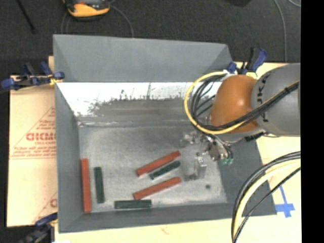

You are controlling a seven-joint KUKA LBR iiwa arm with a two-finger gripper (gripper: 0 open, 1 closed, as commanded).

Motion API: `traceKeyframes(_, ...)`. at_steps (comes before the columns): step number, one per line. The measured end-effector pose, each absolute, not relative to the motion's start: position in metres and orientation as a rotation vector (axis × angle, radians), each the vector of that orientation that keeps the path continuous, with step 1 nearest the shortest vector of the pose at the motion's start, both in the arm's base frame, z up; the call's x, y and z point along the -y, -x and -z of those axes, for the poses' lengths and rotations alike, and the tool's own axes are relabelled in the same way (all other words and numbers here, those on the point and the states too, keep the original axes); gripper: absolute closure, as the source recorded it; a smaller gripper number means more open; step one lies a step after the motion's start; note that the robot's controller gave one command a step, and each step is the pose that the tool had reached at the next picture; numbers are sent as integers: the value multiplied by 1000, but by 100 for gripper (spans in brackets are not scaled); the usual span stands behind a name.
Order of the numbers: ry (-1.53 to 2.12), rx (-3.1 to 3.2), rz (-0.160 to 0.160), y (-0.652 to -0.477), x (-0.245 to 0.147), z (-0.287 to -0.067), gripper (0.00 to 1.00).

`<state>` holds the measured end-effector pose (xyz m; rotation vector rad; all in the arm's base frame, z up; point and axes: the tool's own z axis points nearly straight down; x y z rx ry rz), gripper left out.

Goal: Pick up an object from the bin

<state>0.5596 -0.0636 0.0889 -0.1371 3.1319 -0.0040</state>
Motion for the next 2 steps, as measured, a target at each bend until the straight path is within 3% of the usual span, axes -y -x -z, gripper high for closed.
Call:
traceKeyframes(1,141,-3138,-2,-568,37,-92,0)
traceKeyframes(2,6,-3137,-1,-581,-14,-100,0)
